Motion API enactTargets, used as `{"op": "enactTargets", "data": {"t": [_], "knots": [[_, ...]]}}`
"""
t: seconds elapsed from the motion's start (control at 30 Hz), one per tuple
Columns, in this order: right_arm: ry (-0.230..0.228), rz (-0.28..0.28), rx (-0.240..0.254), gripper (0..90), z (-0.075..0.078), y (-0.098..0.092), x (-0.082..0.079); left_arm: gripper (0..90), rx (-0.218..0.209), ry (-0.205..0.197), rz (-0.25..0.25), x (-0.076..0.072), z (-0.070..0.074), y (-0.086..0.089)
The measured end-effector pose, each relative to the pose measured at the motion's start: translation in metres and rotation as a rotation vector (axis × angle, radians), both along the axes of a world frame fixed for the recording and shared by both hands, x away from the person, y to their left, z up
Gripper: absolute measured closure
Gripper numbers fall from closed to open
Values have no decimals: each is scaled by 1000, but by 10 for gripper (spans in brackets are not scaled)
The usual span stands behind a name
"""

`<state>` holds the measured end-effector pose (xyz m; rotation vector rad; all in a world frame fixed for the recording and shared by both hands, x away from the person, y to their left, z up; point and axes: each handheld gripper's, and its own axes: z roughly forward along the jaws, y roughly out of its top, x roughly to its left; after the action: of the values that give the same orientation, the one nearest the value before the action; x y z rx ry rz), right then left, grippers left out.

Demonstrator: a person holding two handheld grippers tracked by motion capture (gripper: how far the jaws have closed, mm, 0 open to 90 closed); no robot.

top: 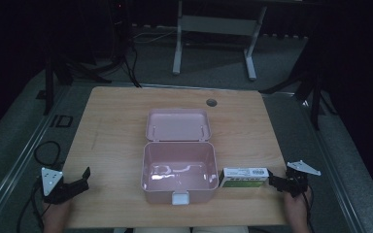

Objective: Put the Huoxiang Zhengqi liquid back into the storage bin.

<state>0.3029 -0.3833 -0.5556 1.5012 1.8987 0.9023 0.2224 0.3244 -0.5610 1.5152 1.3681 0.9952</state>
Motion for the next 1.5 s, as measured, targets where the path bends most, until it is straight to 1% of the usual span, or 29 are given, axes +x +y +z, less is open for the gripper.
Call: {"op": "enactTargets", "data": {"t": [0.1, 0.13, 0.17, 0.27, 0.3, 0.33, 0.37, 0.4, 0.5, 0.63, 0.73, 0.77, 0.83, 0.93, 0.97, 1.03, 1.07, 1.1, 1.13, 1.2, 1.27, 1.3, 1.33, 1.4, 1.5], "knots": [[7, 3, -1, 103, 0, 0, 0, 4, 0, 0, 2, 0, 0, 0], [14, 5, -10, 103, 0, 1, 1, 4, -1, 1, 3, 0, 0, 0], [33, 14, -6, 103, 0, 0, 2, 4, -1, 1, 5, 0, 0, 1], [46, 20, -6, 103, 0, 0, 3, 4, 1, 0, 7, 0, 0, 0], [66, 40, 6, 103, 1, -1, 4, 4, 1, -3, 6, 0, 0, 0], [66, 40, 6, 103, 1, -1, 4, 4, 1, -3, 6, 0, 0, 0], [75, 45, -7, 103, 2, -1, 4, 4, 2, -6, 6, -1, 0, 0], [112, 68, -4, 103, 6, -3, 3, 4, -1, -5, 6, -1, 0, 1], [163, 98, 5, 102, 13, -9, 2, 4, -5, -3, 4, -1, 0, 1], [210, 139, -23, 103, 26, -14, -2, 4, -3, -7, 6, -1, 0, 1], [261, 176, -41, 103, 33, -16, -4, 4, -4, -9, 7, -1, 0, 1], [279, 193, -53, 102, 35, -16, -5, 4, -3, -10, 8, -1, 0, 1], [298, 212, -78, 103, 39, -17, -6, 4, -4, -10, 8, -1, 0, 1], [351, 263, -99, 103, 42, -17, -8, 4, -4, -15, 9, -2, 0, 1], [381, 290, -98, 103, 42, -15, -9, 4, -4, -16, 10, -2, 0, 1], [416, 338, -128, 103, 42, -11, -11, 4, -3, -19, 11, -2, 0, 1], [436, 361, -135, 103, 42, -9, -12, 4, -2, -19, 11, -2, 0, 1], [450, 388, -147, 146, 41, -6, -14, 4, -2, -19, 11, -2, 0, 0], [448, 399, -158, 152, 42, -3, -16, 4, -3, -20, 10, -2, 0, 1], [471, 436, -152, 151, 42, 1, -17, 4, -6, -22, 12, -2, 0, 1], [481, 461, -161, 150, 44, 6, -19, 4, -6, -24, 11, -3, 0, 1], [497, 481, -162, 148, 44, 8, -20, 4, -6, -24, 11, -3, 0, 1], [502, 497, -178, 148, 44, 10, -21, 4, -6, -23, 11, -3, 0, 1], [536, 535, -187, 148, 45, 15, -23, 4, -7, -23, 10, -3, 0, 1], [575, 610, -210, 147, 45, 23, -27, 4, -8, -24, 10, -3, 0, 1]]}}
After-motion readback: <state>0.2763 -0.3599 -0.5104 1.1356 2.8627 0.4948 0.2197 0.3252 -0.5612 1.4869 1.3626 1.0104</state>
